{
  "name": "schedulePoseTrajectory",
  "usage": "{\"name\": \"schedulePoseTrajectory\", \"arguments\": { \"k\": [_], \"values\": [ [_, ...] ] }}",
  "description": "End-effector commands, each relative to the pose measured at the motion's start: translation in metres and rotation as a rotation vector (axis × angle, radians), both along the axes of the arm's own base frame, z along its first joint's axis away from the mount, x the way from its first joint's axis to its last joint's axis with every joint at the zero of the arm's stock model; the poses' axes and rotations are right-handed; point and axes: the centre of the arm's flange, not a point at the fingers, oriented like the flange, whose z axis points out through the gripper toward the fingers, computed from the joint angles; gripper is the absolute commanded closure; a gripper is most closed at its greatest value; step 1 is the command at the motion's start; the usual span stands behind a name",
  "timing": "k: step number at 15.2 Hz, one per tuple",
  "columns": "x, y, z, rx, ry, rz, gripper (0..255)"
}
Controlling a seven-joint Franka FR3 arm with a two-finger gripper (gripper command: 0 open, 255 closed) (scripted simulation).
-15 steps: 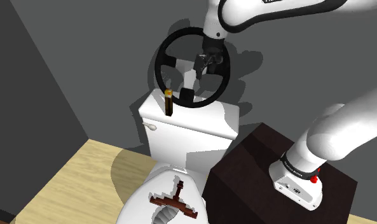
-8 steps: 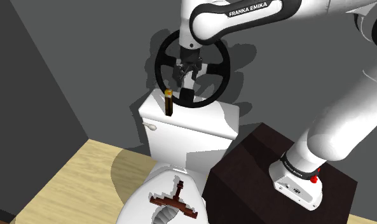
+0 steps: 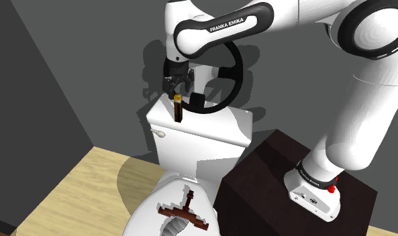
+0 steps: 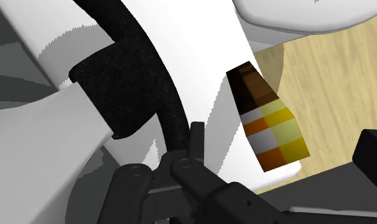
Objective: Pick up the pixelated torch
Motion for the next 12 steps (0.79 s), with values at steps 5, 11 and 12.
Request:
{"name": "schedulePoseTrajectory", "arguments": {
  "k": [5,11,12],
  "values": [
    [0.001,0.002,-0.034,0.0,0.001,-0.001,0],
    [0.001,0.002,-0.034,0.0,0.001,-0.001,255],
    [0.001,0.002,-0.034,0.0,0.001,-0.001,255]
  ]
}}
